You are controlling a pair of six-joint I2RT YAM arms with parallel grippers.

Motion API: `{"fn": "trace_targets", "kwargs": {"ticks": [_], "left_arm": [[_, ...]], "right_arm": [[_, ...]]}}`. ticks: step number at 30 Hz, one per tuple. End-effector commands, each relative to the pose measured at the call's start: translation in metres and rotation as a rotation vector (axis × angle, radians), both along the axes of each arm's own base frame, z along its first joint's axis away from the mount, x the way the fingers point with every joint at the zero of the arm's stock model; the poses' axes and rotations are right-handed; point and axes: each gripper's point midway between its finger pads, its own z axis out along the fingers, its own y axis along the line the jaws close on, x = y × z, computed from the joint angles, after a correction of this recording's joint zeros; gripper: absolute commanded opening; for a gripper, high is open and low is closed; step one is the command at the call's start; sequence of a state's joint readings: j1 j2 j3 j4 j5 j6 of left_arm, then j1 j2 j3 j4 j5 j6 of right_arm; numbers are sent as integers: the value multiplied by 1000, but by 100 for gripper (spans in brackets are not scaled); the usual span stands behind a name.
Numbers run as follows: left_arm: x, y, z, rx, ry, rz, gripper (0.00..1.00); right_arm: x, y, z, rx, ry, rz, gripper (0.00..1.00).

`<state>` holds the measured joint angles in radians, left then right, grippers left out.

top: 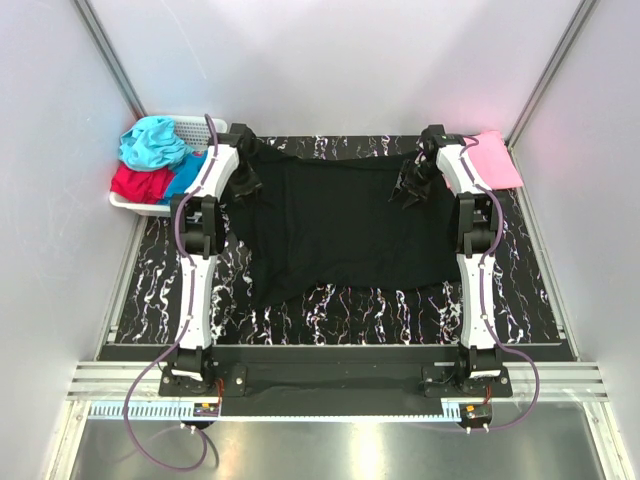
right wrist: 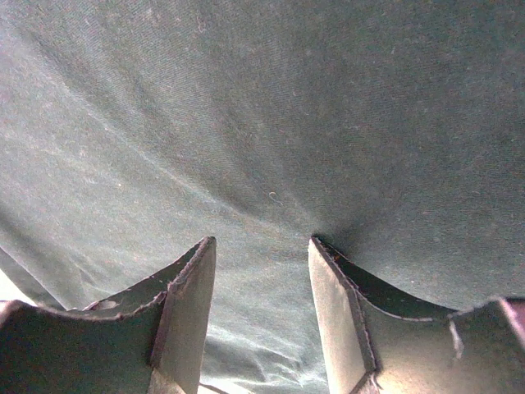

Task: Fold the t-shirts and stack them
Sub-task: Flatten the tshirt out

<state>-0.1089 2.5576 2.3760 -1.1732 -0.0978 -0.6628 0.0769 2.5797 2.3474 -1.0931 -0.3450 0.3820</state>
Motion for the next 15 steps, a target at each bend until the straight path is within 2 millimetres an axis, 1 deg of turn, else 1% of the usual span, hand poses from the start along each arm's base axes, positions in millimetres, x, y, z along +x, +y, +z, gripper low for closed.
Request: {"fn": "trace_targets", "kwargs": {"ticks": [1,3,4,5,6,7,8,9,10,11,12,13,14,15], "left_arm": [[15,17,-10,44,-27,24,46],[23,21,-8,66,-62,24,45],[23,27,-6,95,-73,25,45],[29,29,-2,113,-104,25,45],[29,33,-1,133,-109,23,45],[32,36,9,146,-138,25,45],[43,37,16,155,-193,26,45],[41,38,13,162,-196,4,45],[46,38,27,165,-238,-3,45],[56,39,36,178,-293,-12,45],[56,40,35,188,-302,-26,46],[59,37,50,193,-342,-41,46],[67,40,57,227,-387,-40,47],[67,41,58,252,-393,-70,48]], "right_arm": [[-19,-10,-28,-50,91,0,57],[-19,-9,-28,-46,96,1,56],[-18,-9,-27,-43,91,6,56],[-18,-8,-28,-39,90,10,56],[-18,-8,-28,-39,88,17,56],[-18,-8,-26,-35,84,21,56],[-17,-8,-26,-35,80,24,56],[-17,-7,-27,-32,81,27,56],[-16,-7,-25,-27,74,31,56],[-16,-7,-23,-26,68,38,55],[-15,-6,-22,-26,65,38,55],[-14,-6,-20,-25,56,43,55],[-13,-5,-17,-24,47,47,55],[-11,-6,-16,-24,41,50,55]]}}
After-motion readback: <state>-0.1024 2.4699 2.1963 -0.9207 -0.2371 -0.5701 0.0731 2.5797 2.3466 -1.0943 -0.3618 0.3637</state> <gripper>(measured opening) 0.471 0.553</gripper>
